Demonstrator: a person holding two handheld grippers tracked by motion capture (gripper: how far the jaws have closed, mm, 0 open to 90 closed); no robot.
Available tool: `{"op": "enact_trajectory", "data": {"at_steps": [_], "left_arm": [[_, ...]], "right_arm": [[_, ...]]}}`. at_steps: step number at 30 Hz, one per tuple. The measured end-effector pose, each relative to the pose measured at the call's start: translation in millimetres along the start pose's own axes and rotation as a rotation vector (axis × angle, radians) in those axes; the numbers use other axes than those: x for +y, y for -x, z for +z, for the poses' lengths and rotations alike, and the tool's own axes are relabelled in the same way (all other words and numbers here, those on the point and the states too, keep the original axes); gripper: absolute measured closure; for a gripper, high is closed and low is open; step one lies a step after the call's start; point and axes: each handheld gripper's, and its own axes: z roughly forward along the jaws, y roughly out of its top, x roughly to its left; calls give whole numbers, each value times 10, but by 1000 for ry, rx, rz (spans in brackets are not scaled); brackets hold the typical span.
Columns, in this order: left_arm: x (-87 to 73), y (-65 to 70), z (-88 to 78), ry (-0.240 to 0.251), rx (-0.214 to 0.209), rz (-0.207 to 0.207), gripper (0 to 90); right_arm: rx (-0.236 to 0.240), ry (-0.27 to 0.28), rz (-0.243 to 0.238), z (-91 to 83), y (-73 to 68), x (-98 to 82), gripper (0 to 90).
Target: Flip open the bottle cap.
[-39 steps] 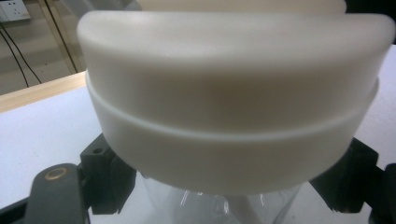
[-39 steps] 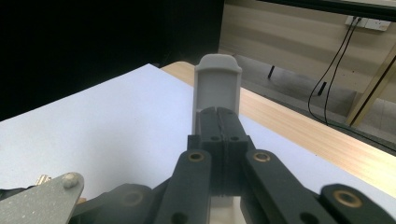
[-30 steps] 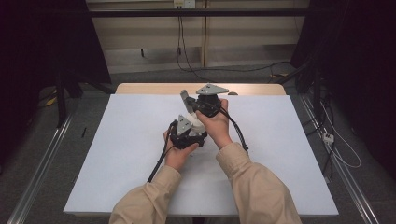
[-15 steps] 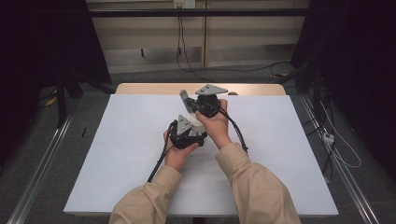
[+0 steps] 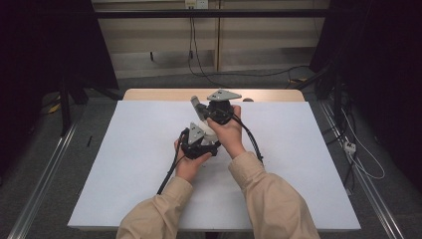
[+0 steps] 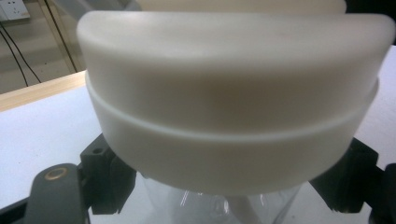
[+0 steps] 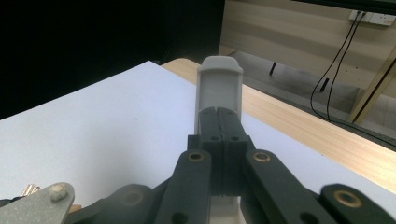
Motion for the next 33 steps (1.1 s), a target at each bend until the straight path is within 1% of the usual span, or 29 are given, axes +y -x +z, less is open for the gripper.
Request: {"op": "enact_trajectory", "data": {"at_steps": [17, 23, 29, 33], "left_arm": [[1, 2, 0, 0, 4, 3, 186], [0, 5, 1, 1, 1, 0, 186], [0, 3, 1, 0, 2, 1, 186], [0, 4, 1, 0, 1, 0, 186]], "right_arm": [[0, -5, 3, 27, -8, 5, 900], [4, -4, 7, 37, -8, 7, 900], [7, -7, 20, 50, -7, 1, 900], [9, -10, 17, 63, -12, -4, 900]]}}
